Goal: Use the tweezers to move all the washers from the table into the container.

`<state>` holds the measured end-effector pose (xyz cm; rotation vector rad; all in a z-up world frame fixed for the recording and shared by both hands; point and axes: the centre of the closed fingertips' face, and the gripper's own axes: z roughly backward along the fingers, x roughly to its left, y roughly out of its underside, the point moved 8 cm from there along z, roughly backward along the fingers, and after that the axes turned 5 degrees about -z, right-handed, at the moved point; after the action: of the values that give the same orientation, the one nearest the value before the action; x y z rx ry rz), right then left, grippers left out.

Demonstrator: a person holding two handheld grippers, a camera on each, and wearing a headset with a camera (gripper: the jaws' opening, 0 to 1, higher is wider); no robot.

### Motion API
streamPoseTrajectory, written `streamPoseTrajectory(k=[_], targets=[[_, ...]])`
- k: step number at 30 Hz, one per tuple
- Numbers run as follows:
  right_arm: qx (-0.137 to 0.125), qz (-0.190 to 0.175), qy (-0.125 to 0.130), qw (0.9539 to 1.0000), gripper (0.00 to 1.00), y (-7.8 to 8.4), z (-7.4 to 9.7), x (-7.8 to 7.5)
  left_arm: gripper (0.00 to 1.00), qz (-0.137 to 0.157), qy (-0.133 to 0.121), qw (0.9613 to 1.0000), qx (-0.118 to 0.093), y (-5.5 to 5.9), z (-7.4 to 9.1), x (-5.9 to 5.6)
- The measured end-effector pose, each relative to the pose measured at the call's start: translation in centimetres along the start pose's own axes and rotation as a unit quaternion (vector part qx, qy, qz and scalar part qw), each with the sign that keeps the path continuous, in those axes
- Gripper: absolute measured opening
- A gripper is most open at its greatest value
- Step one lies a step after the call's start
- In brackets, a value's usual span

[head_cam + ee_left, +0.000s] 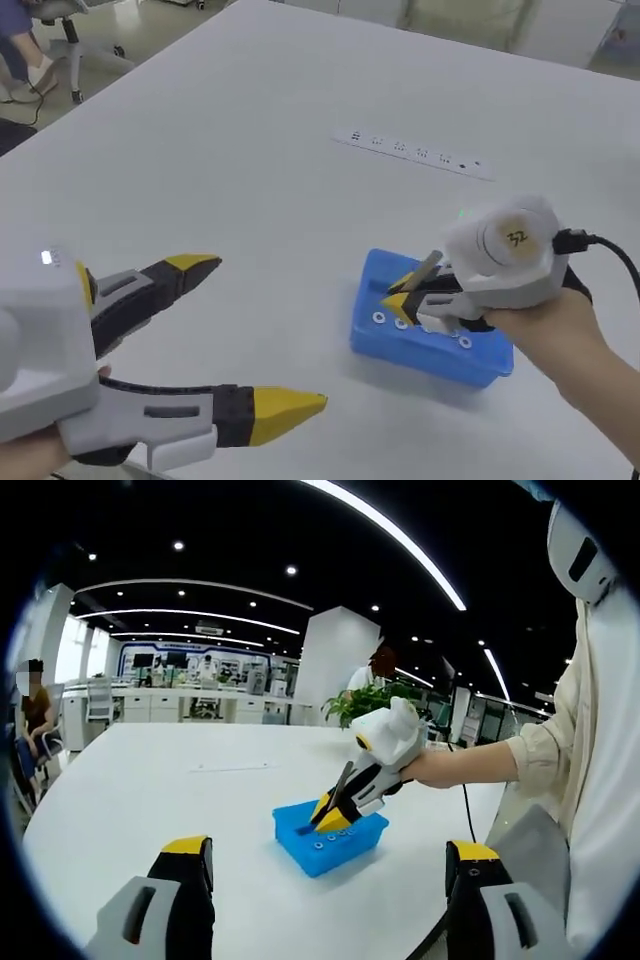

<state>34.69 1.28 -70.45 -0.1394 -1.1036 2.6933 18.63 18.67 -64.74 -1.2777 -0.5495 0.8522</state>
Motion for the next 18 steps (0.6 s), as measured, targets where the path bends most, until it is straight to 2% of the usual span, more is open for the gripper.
streamPoseTrajectory(k=[3, 7, 12, 14, 15, 18], targets=[[-0.01, -0.003, 0.004, 0.9999, 0.05, 0.1, 1.2, 0.7, 0.97, 0.003, 0.012, 0.9999, 0.004, -0.3, -0.4, -0.3], [-0.022, -0.005, 0.007, 0.9997, 0.05, 0.3, 2.5, 1.7, 0.88, -0.004, 0.032, 0.9994, 0.007, -0.7, -1.0, -0.8], [-0.021, -0.005, 0.014, 0.9997, 0.05, 1.6, 4.3, 3.4, 0.66, -0.015, 0.066, 0.9976, 0.013, -1.0, -1.7, -1.7], [-0.021, -0.001, 0.011, 0.9997, 0.05, 2.0, 4.7, 3.9, 0.59, -0.028, 0.08, 0.996, 0.029, -1.0, -2.2, -2.0], [-0.017, 0.001, 0.007, 0.9998, 0.05, 2.3, 4.9, 4.3, 0.54, -0.042, 0.102, 0.9926, 0.05, -0.9, -2.7, -2.3], [-0.013, 0.008, -0.006, 0.9999, 0.05, 2.9, 5.3, 5.4, 0.43, -0.067, 0.134, 0.9866, 0.065, -1.3, -4.0, -2.7]])
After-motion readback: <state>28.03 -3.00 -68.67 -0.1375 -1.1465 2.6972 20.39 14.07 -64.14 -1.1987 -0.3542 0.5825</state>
